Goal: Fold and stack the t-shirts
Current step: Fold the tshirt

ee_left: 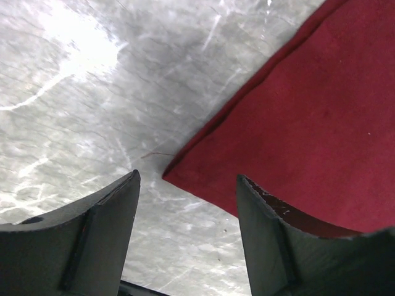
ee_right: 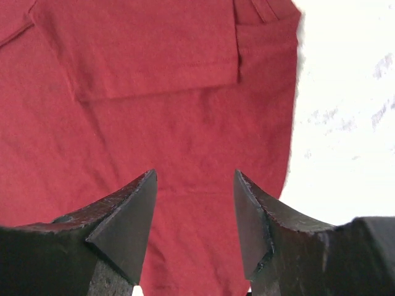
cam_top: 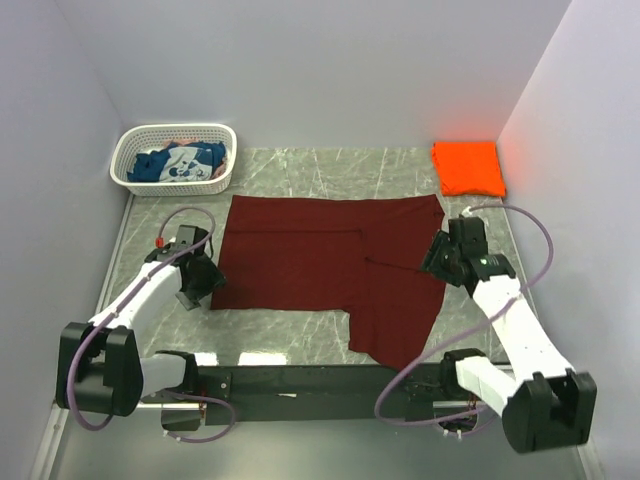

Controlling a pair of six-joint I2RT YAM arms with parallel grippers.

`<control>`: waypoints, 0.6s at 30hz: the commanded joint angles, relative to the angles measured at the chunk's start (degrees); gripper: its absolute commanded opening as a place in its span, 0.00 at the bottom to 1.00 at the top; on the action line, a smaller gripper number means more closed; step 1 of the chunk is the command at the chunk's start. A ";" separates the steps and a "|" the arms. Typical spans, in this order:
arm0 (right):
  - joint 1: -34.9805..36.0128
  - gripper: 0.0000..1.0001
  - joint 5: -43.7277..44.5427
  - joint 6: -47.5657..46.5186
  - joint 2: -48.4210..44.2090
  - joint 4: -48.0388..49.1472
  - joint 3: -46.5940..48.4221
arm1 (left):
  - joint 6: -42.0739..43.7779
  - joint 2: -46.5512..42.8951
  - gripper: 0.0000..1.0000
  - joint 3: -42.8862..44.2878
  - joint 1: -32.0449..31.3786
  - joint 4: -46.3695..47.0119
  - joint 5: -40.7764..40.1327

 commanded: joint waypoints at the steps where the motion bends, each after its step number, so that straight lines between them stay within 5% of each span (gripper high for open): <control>1: 0.13 0.59 0.48 0.77 -5.64 0.01 -2.54 | -2.75 0.55 0.68 -0.48 -1.41 0.21 0.40; 18: 0.13 0.58 0.92 0.16 -9.79 -1.57 -4.66 | -6.88 6.00 0.54 -4.08 -3.61 4.69 -1.89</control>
